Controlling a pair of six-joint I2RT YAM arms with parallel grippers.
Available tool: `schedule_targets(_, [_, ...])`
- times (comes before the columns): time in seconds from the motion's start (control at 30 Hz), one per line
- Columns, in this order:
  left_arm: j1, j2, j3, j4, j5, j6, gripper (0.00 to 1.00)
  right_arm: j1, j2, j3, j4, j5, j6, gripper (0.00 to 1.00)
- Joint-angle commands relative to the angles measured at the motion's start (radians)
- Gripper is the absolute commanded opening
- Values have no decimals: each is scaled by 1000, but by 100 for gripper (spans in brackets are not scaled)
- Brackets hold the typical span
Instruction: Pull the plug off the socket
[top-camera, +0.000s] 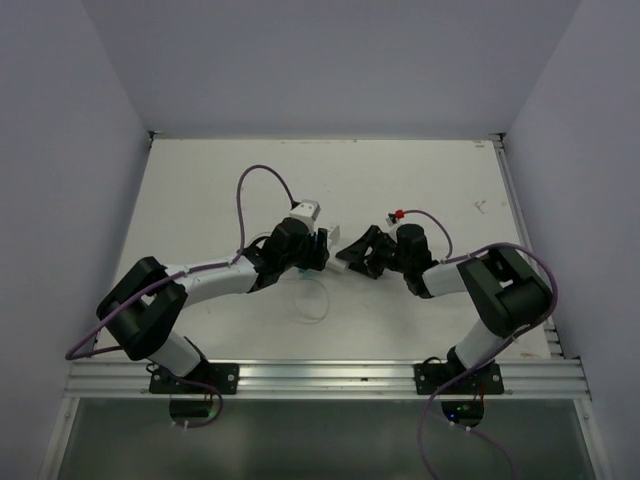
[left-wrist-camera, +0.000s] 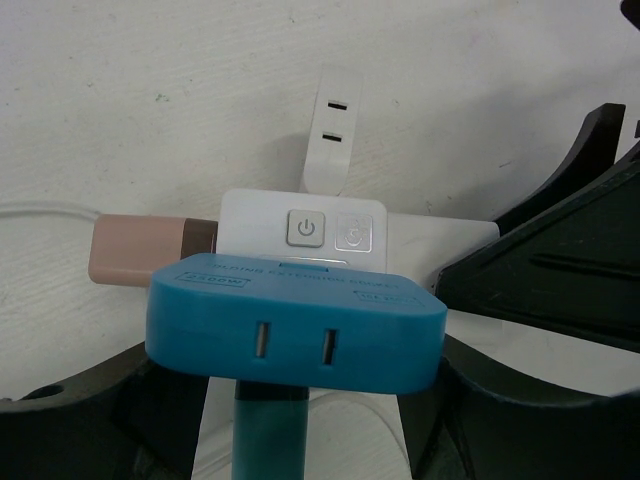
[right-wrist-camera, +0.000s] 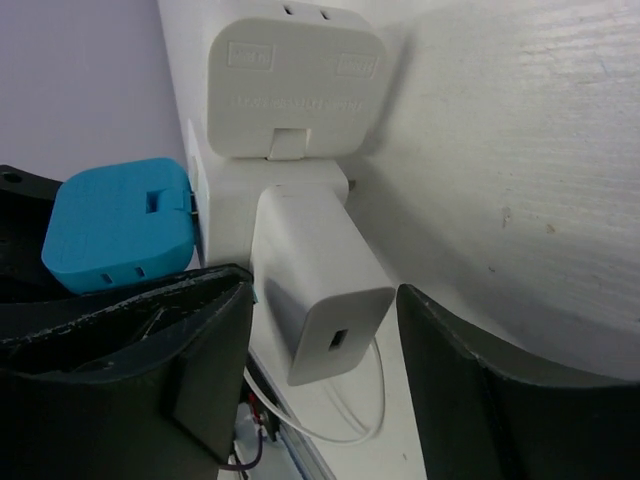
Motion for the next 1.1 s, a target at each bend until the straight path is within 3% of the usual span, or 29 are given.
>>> schedule_targets(0.0, [0, 2, 64, 78, -8, -38, 2, 6, 45, -8, 245, -47, 58, 61])
schedule_targets(0.13, [0, 8, 65, 81, -3, -42, 5, 6, 88, -7, 351, -85, 115, 41])
schedule_targets(0.2, [0, 11, 64, 84, 3, -44, 8, 6, 114, -13, 417, -88, 155, 26])
schedule_targets(0.37, [0, 8, 58, 84, 6, -44, 31, 6, 166, -27, 535, -96, 221, 0])
schedule_targets(0.5, [0, -13, 44, 76, -28, -42, 48, 6, 193, -34, 603, -96, 258, 0])
schedule_targets(0.63, [0, -50, 16, 85, -57, -19, 74, 6, 170, -36, 580, -82, 245, 0])
schedule_targets(0.73, [0, -77, -8, 113, -49, -5, 83, 6, 145, -34, 538, -76, 230, 0])
schedule_targets(0.87, [0, -94, -21, 148, 1, 18, 86, 6, 114, -25, 477, -68, 207, 0])
schedule_targets(1.07, [0, -124, -63, 162, -32, 10, 89, 6, 107, -22, 456, -65, 209, 0])
